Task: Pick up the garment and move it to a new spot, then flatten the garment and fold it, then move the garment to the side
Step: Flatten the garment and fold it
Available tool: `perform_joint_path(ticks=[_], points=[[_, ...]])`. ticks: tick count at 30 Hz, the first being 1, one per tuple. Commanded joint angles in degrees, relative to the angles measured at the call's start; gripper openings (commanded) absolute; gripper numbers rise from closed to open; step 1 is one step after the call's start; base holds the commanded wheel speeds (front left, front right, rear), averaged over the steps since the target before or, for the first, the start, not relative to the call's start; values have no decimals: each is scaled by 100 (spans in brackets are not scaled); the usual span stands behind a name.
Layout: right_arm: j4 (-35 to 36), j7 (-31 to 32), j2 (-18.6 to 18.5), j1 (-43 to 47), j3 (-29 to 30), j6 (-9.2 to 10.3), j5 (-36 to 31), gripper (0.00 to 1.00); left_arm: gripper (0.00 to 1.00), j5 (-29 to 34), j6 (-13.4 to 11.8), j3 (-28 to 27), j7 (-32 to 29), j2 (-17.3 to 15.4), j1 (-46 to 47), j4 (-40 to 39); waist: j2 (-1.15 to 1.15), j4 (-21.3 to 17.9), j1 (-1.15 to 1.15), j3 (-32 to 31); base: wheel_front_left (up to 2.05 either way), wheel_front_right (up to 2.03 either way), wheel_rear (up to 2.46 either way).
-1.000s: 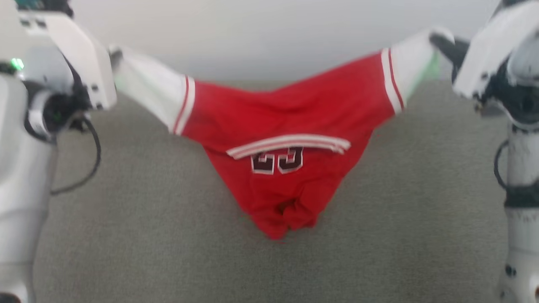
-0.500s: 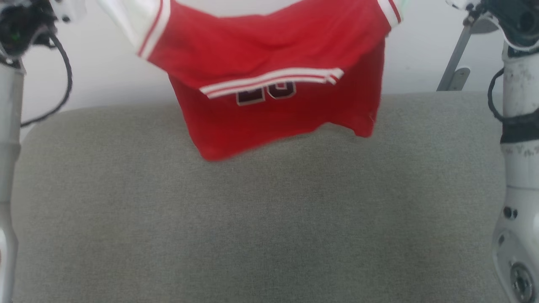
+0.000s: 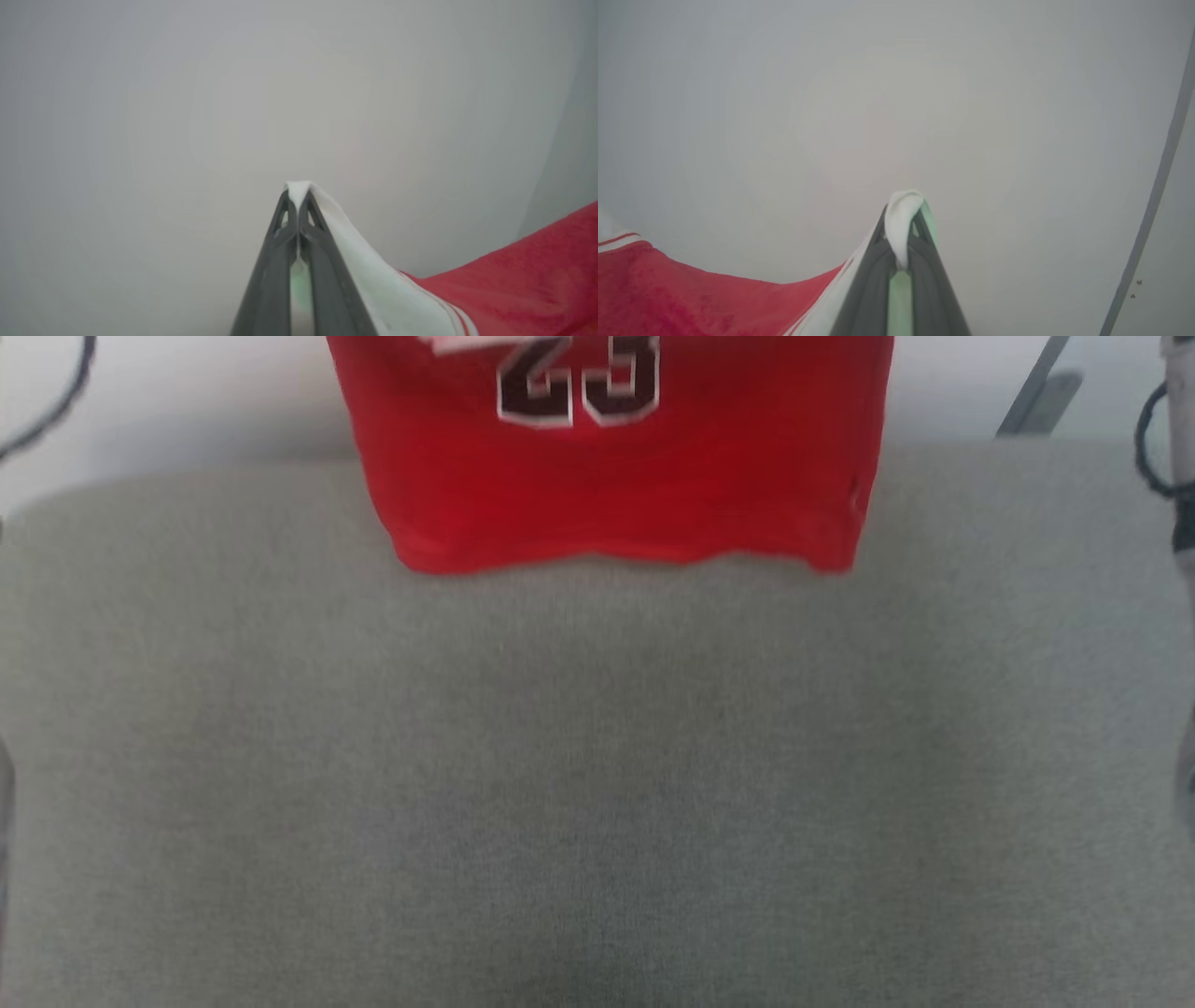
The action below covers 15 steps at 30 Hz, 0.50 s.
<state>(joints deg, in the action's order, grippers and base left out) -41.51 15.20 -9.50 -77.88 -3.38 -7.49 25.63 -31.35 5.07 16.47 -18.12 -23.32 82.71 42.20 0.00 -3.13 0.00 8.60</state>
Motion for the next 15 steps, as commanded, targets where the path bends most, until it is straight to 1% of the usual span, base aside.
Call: perform_joint_path(ticks=[1,5,9,10,12,15], points=[[-45,-158,-46,-132,-82,1,-66,0,0,71,23,17,156,16,143,31,0,22,0,407,0,0,0],[-289,-1305,-242,-552,-488,1,-236,0,0,317,79,112,1135,114,737,281,0,60,0,882,0,0,0],[-625,-2547,-472,-990,-822,3,-565,0,0,509,113,152,2120,216,1236,594,0,122,0,1216,0,0,0],[-809,-2853,-540,-1189,-947,3,-680,0,0,606,133,233,2564,288,1430,720,0,160,0,1346,0,0,0],[-909,-2981,-609,-1295,-1089,2,-852,0,0,578,169,297,2847,352,1502,915,0,196,0,1449,0,0,0],[-1140,-3029,-610,-1227,-1271,3,-802,0,0,623,207,475,3042,394,1452,1220,0,245,0,1550,0,0,0]])
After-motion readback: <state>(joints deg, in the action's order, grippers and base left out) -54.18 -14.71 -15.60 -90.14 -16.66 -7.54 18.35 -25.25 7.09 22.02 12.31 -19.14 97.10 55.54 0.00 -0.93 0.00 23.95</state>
